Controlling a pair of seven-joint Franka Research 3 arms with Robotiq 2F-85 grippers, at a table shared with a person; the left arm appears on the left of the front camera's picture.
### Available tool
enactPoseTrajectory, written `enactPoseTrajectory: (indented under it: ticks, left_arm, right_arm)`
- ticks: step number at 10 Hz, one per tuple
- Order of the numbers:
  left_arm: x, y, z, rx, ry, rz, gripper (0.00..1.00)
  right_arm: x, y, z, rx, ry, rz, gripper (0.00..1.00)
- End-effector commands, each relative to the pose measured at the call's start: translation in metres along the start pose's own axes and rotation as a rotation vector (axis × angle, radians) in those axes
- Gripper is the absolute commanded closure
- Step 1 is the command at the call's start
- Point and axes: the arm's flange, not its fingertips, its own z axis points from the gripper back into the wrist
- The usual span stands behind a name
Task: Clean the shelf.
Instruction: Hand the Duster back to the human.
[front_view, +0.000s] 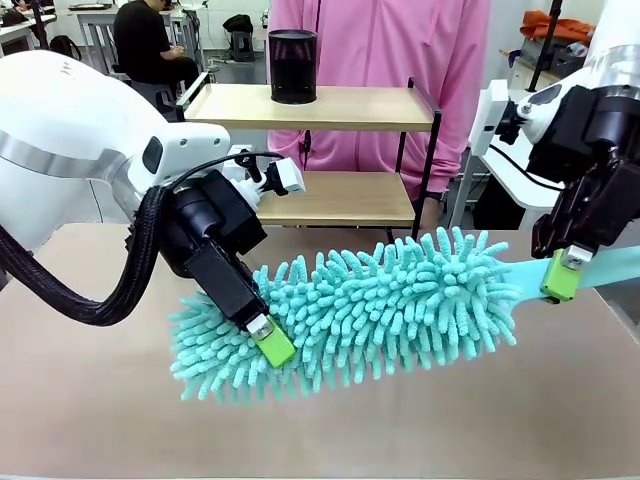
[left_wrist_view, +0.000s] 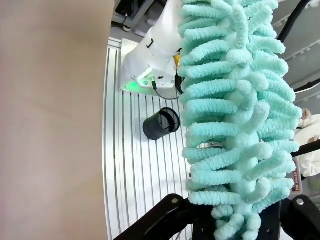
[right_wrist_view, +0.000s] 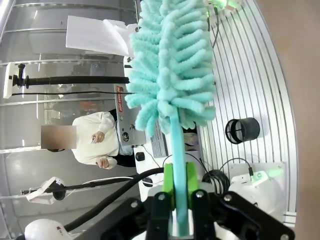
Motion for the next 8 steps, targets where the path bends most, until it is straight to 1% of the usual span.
enactPoseTrajectory:
  ticks: [1,5,6,7,8]
  left_arm:
    - [-0.006,0.001,-0.005,0.012,0.005,-0.027,1.00]
    - [-0.006,0.004,-0.005,0.012,0.011,-0.024,1.00]
    - [-0.006,0.004,-0.004,0.013,0.009,-0.025,1.00]
    - [-0.007,0.003,-0.001,0.017,0.009,-0.032,1.00]
    - [-0.008,0.001,0.003,0.022,0.008,-0.039,1.00]
  right_arm:
    - [0.000,0.001,0.002,0.026,-0.022,0.003,0.88]
    - [-0.002,-0.002,0.002,0.037,-0.007,-0.005,0.88]
    - [-0.003,-0.002,0.002,0.043,0.005,0.001,0.31]
    - [-0.005,-0.001,0.003,0.048,-0.001,-0.004,0.31]
    - [-0.010,0.000,0.009,0.060,-0.051,0.004,0.00]
